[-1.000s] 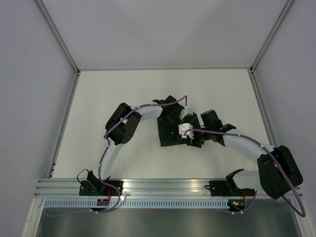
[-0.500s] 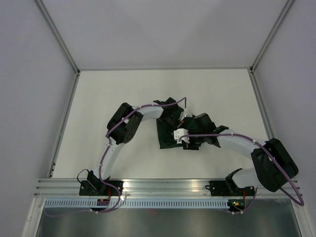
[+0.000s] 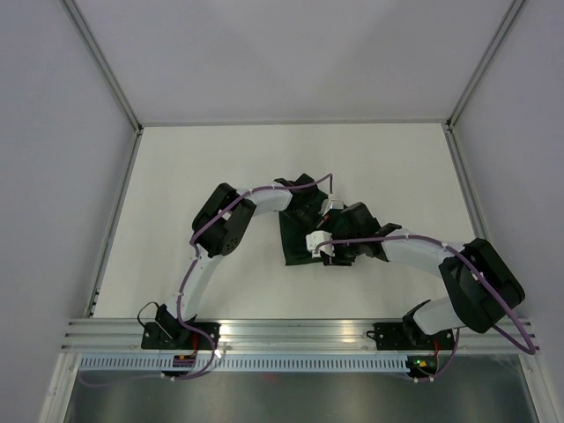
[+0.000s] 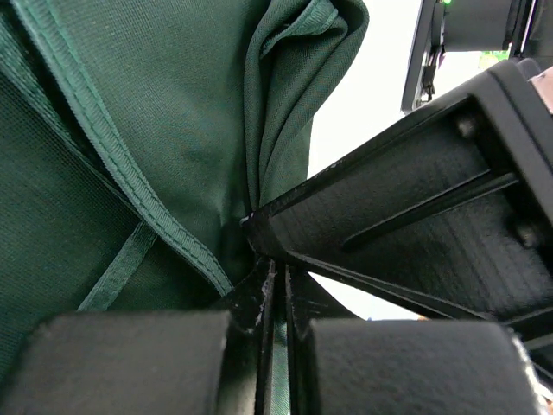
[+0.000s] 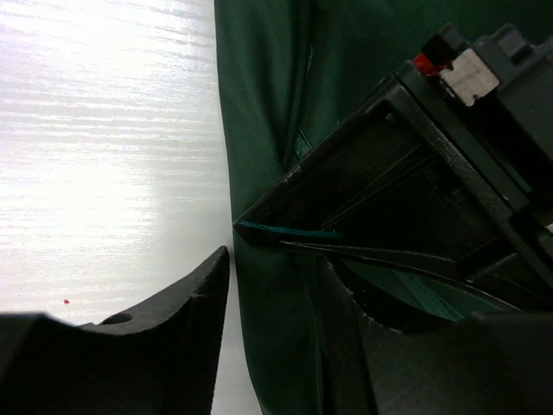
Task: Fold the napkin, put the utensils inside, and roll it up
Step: Roll the napkin at the center of the board.
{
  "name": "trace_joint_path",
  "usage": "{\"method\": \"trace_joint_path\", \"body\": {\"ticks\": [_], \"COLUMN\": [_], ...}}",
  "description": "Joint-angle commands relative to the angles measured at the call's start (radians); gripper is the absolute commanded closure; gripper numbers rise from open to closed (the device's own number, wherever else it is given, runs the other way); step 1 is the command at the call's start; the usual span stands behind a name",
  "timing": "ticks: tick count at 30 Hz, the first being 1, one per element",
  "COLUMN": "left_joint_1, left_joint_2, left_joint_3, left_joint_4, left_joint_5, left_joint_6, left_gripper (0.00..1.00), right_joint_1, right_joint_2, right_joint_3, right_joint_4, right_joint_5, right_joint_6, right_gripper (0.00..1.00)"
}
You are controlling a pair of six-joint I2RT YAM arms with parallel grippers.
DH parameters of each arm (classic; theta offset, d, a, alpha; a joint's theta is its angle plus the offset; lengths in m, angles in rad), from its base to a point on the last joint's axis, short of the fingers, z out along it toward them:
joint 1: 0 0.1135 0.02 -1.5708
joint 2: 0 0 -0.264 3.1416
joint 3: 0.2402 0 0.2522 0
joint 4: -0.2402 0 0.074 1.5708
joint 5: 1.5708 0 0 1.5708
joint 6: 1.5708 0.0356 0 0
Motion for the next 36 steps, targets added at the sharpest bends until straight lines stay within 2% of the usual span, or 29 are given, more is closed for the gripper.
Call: {"method": "trace_joint_path", "body": {"ticks": [1, 2, 3, 7, 11, 17, 20, 26, 30, 36], "left_joint_1": [-0.001, -0.001, -0.003, 0.0, 0.008, 0.028, 0.043, 0.077, 0.108, 0.12], "left_joint_2": [0.053, 0.05, 0.05, 0.027, -0.003, -0.089, -0.131, -0.23, -0.312, -0.498], "left_joint_3": [-0.003, -0.003, -0.003, -0.003, -0.012, -0.06, -0.073, -0.136, -0.214, -0.354], "left_joint_4": [0.002, 0.0, 0.002, 0.002, 0.032, 0.127, 0.149, 0.241, 0.339, 0.469], "left_joint_5": [-0.145, -0.143, -0.143, -0.151, -0.161, -0.195, -0.227, -0.29, -0.348, -0.593], "left_joint_6": [0.008, 0.01, 0.01, 0.005, -0.013, -0.096, -0.128, -0.206, -0.277, -0.347], "left_gripper": [0.93, 0.93, 0.91, 0.83, 0.78, 0.7, 0.69, 0.69, 0.69, 0.69], "right_joint_1": [0.005, 0.005, 0.003, 0.005, 0.003, -0.011, -0.027, -0.077, -0.127, -0.205], "right_joint_2": [0.045, 0.052, 0.055, 0.069, 0.086, 0.103, 0.12, 0.192, 0.261, 0.371], "right_joint_3": [0.002, 0.002, 0.002, 0.001, 0.002, 0.025, 0.038, 0.145, 0.232, 0.364], "right_joint_4": [-0.021, -0.022, -0.024, -0.035, -0.047, -0.087, -0.111, -0.255, -0.412, -0.617], "right_joint_5": [0.02, 0.023, 0.023, 0.028, 0.026, 0.003, -0.014, -0.109, -0.186, -0.277], "right_joint_6": [-0.025, -0.025, -0.025, -0.033, -0.033, -0.037, -0.047, -0.083, -0.137, -0.238], "right_gripper": [0.5, 0.57, 0.6, 0.67, 0.78, 0.85, 0.9, 0.94, 0.94, 0.95]}}
